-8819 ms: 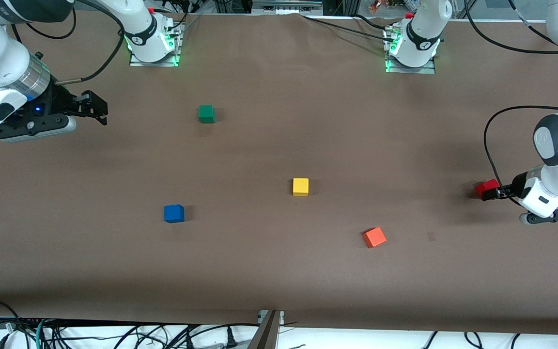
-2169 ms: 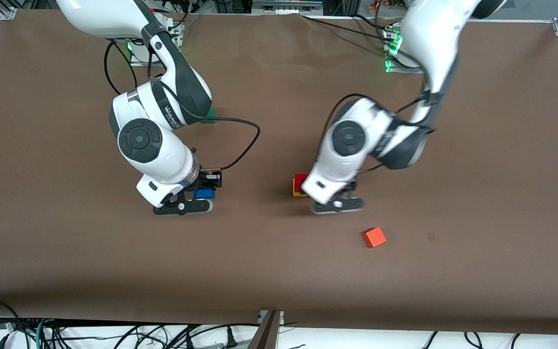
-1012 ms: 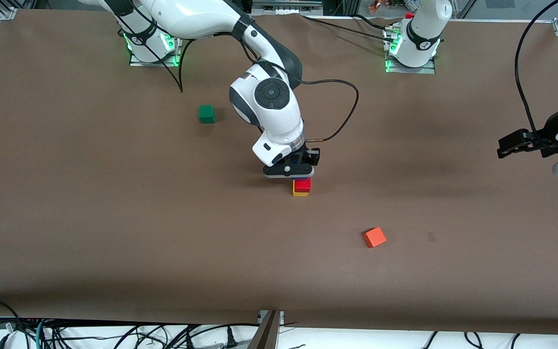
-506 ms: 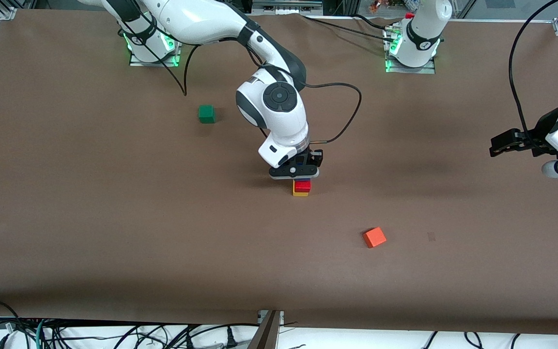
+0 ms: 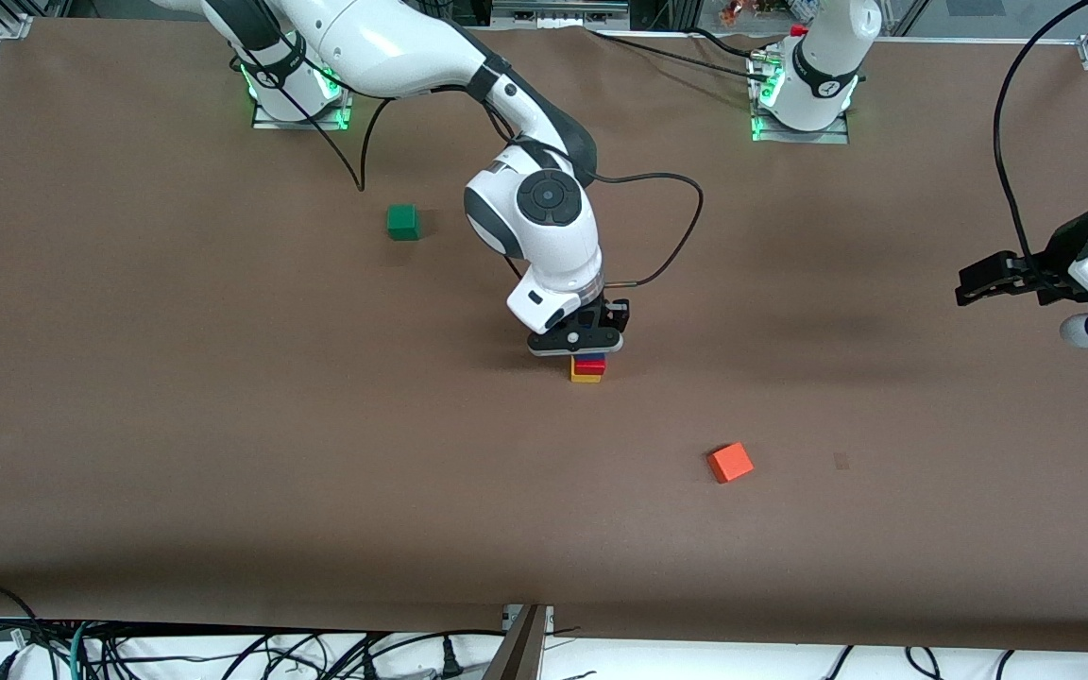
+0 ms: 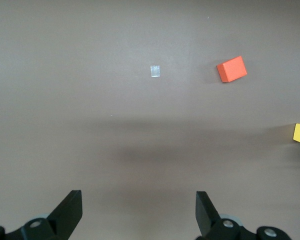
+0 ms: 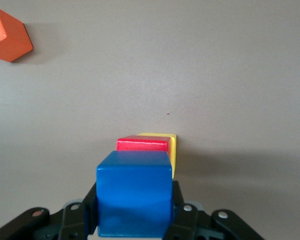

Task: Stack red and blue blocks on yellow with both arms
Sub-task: 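Lower the blue block onto the red block with the right gripper, then open the right gripper and lift it off the blue block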

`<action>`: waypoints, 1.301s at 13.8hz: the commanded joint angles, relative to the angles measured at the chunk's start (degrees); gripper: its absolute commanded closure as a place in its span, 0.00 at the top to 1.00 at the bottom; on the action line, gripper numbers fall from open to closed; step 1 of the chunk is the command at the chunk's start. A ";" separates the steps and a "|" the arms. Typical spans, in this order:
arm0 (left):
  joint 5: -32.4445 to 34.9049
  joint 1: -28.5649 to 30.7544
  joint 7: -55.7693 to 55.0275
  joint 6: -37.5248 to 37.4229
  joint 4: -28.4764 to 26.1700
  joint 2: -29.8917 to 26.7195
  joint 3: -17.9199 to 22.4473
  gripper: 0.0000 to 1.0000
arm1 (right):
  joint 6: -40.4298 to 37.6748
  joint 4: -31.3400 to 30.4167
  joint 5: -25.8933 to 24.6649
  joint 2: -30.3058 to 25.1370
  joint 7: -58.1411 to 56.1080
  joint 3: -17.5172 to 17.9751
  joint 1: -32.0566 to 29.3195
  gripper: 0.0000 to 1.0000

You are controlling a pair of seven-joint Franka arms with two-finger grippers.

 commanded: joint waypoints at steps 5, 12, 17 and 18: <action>-1.17 0.22 1.26 -0.21 -0.60 -0.64 0.10 1.00 | 1.19 2.05 -0.67 0.91 0.60 -0.49 0.63 1.00; -1.17 -0.48 1.00 -0.21 -0.60 -0.64 -0.25 1.00 | -10.21 0.48 0.12 -7.68 -0.28 -0.84 -2.43 1.00; -1.08 -0.66 0.74 -0.21 -0.51 -0.64 -0.51 1.00 | -28.05 -2.33 7.13 -19.63 -8.95 -0.93 -11.39 1.00; -1.00 -0.66 0.74 -0.21 0.27 -0.55 -0.51 1.00 | -29.91 -4.95 8.11 -22.97 -10.72 -1.36 -12.97 1.00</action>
